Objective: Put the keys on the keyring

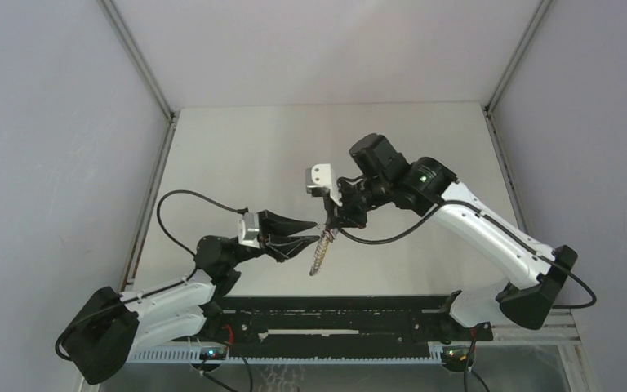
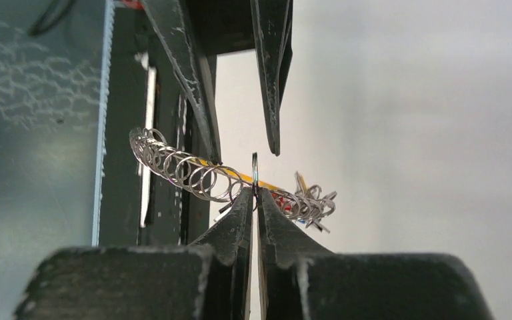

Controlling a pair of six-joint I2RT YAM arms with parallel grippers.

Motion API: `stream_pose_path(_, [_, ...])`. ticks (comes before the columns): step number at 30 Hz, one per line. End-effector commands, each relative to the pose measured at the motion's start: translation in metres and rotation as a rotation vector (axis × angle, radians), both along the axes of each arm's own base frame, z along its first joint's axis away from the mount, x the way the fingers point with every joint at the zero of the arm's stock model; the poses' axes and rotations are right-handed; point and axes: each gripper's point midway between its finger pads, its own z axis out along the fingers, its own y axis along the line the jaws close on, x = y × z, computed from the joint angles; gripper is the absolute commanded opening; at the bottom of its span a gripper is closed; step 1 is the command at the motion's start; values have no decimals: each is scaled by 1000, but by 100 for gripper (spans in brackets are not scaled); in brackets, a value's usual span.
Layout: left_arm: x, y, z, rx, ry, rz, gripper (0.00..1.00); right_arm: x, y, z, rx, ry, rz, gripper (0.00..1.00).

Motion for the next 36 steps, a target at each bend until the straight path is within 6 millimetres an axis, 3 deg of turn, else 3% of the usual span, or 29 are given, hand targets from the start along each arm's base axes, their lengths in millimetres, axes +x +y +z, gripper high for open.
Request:
stream_pose_path(1, [4, -4, 12, 40, -21, -1, 40, 7, -26, -18, -251, -43, -86, 0])
stream_pose_path(10, [14, -9, -3, 113, 4, 24, 40, 9, -24, -22, -405, -77, -91, 0])
stream_pose_path(24, [0, -20, 9, 44, -21, -108, 35, 6, -11, -28, -439, -77, -47, 0])
stream_pose_path(36, [5, -28, -7, 83, 18, -130, 32, 1, -7, -24, -424, -87, -23, 0])
